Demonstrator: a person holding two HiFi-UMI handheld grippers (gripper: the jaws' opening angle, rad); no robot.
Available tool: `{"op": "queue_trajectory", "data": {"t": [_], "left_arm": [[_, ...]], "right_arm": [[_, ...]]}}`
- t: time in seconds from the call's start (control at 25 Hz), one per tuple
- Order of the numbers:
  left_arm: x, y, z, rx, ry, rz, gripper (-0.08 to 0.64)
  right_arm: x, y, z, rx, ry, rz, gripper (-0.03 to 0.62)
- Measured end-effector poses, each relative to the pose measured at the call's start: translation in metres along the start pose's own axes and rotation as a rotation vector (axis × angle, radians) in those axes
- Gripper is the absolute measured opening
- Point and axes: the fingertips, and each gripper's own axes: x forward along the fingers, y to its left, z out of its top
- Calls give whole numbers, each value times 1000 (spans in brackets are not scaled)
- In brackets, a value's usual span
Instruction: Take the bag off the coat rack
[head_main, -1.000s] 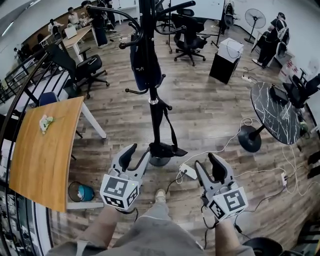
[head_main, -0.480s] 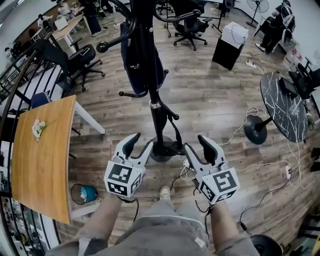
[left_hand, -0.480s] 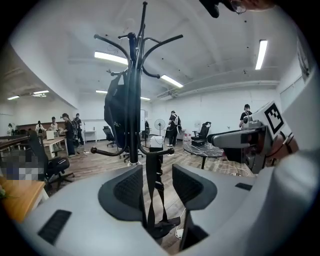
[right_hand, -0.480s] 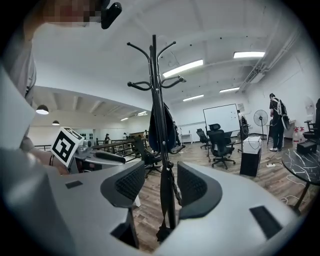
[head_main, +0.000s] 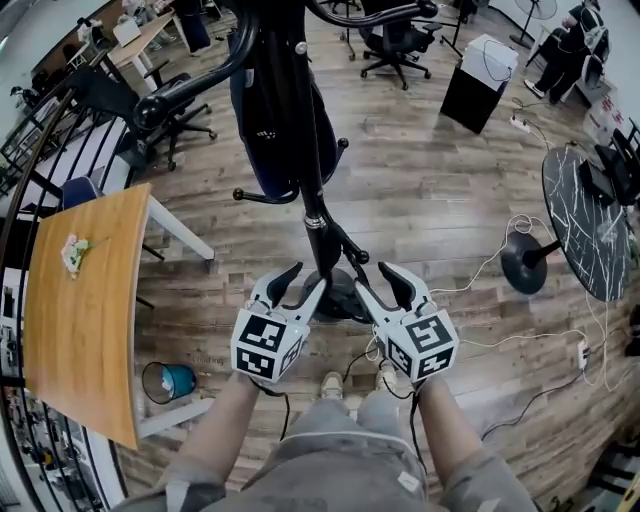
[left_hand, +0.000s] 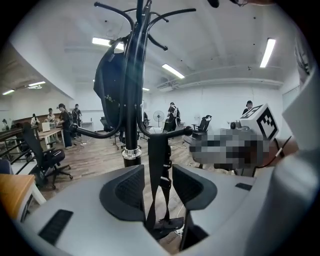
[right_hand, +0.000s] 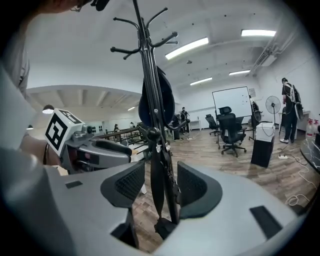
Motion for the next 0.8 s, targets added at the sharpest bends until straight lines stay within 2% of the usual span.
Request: {"op": "queue_trajectory", "data": {"t": [0.16,0.28,0.36,0.44,0.52,0.68,0.76,0.8], "left_arm": [[26,6,-20,-22,-6,7,189],[45,6,-32,-125,-35,-14,189],[56,9,-41,-166,-39,-17,189],[66,11,-50,-172,-37,-17,189],[74,13,-55,-176,-44,-17,153],[86,16,-56,-172,-77,-6,120],[88,13,-56,-167,-83,-14,76],[89,11,-56,-159,-79,-22,47]], "right_arm": [[27,-8,-18,-44,30,43,202],[42,-15,-29,-97,38,76,202],[53,-18,-41,-106,58,103,202],[66,-23,-56,-117,84,113,202],[77,-29,-68,-131,91,114,202],[95,-30,-75,-140,42,142,207],[101,-27,-79,-142,32,155,206],[104,-27,-80,-143,27,155,183]]}}
